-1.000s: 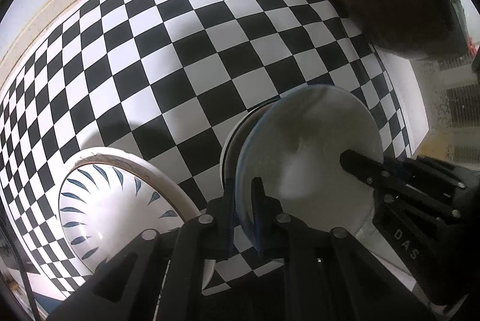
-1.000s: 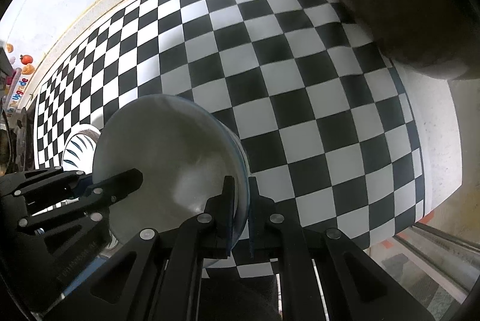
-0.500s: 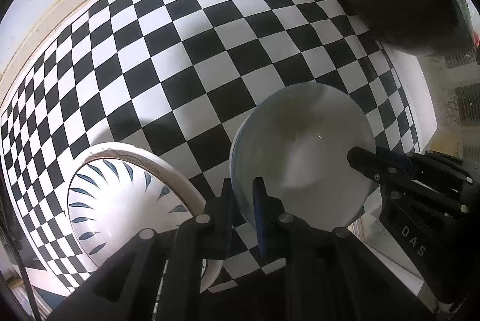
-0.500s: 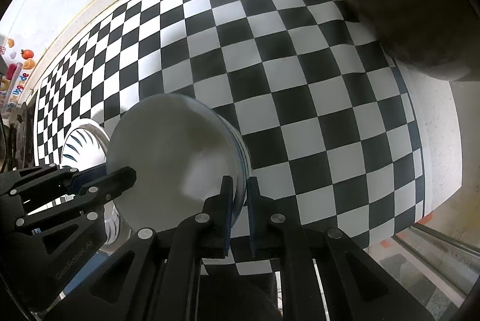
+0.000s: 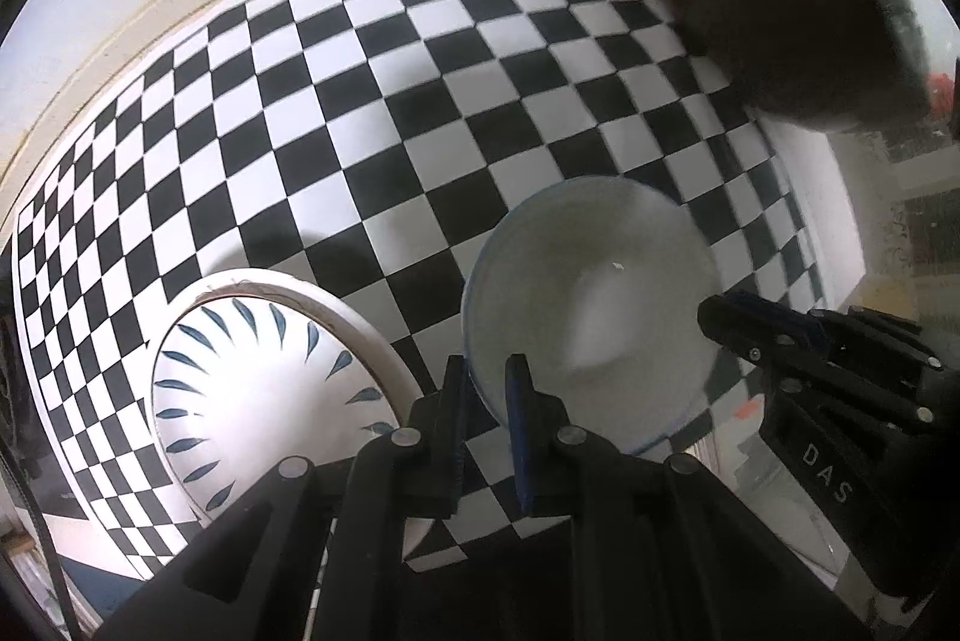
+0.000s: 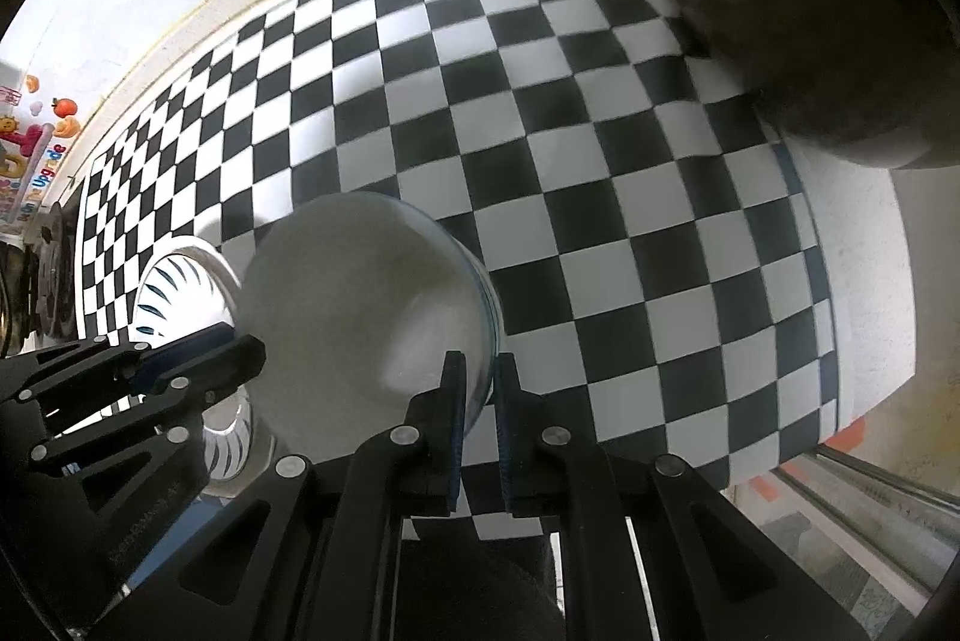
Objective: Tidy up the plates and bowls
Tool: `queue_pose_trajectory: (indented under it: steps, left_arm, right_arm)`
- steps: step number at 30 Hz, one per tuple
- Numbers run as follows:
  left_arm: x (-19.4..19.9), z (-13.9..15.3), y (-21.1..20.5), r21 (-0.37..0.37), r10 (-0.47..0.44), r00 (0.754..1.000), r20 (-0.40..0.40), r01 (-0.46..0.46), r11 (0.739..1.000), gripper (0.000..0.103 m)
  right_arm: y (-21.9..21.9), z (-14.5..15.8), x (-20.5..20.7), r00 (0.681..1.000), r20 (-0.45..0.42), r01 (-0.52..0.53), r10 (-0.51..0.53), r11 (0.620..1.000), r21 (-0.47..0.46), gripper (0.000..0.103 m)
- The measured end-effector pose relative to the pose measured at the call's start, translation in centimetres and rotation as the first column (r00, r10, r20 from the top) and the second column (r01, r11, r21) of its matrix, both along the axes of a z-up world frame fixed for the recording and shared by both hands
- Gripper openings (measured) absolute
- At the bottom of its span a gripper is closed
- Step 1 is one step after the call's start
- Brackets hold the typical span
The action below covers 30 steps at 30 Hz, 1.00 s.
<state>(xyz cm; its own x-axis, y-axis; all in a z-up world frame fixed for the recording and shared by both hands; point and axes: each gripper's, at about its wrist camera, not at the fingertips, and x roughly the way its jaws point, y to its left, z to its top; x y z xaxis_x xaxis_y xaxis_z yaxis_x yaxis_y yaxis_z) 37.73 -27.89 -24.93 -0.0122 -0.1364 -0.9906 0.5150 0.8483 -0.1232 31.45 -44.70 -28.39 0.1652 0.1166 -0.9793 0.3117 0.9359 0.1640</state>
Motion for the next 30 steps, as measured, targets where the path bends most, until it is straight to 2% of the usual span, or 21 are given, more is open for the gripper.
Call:
queue_pose_trajectory:
  steps: [7, 15, 21, 25, 27, 29, 30]
  left_arm:
    - [-1.1, 4.0, 0.5, -0.031, -0.014, 0.998, 0.062, 0.016, 0.999, 0.011]
    - [-2.6, 7.2, 1.1, -0.058, -0.03, 0.995, 0.1, 0.036, 0.998, 0.011]
    - [-3.2, 8.7, 1.6, -0.077, -0.023, 0.992, 0.121, 0.032, 0.997, 0.011]
    - [-2.8, 8.1, 1.6, -0.081, -0.027, 0.994, 0.107, 0.036, 0.996, 0.011]
    - [-2.0, 7.2, 1.7, -0.098, -0.013, 0.998, 0.065, 0.019, 0.995, 0.012]
    - [-0.6, 6.0, 2.0, -0.1, 0.017, 0.999, 0.038, -0.013, 0.995, 0.012]
    - [0.0, 5.5, 2.1, -0.114, 0.029, 0.999, 0.02, -0.027, 0.993, 0.012]
  right_arm:
    - [0.7, 4.1, -1.8, 0.998, 0.062, -0.007, 0.007, 1.0, 0.006, 0.011]
    - [1.3, 8.9, -3.6, 0.991, 0.136, -0.006, 0.007, 1.0, -0.007, 0.011]
    - [1.0, 10.2, -4.0, 0.989, 0.148, 0.001, 0.0, 1.0, -0.003, 0.011]
    - [0.4, 9.2, -3.4, 0.992, 0.126, 0.006, -0.007, 1.0, 0.004, 0.011]
    - [-0.2, 8.1, -3.0, 0.994, 0.111, 0.015, -0.019, 0.999, 0.034, 0.023]
    - [-0.9, 6.3, -2.3, 0.995, 0.094, 0.021, -0.028, 0.997, 0.08, 0.078]
    - [-1.3, 5.4, -2.0, 0.996, 0.088, 0.024, -0.033, 0.994, 0.103, 0.081]
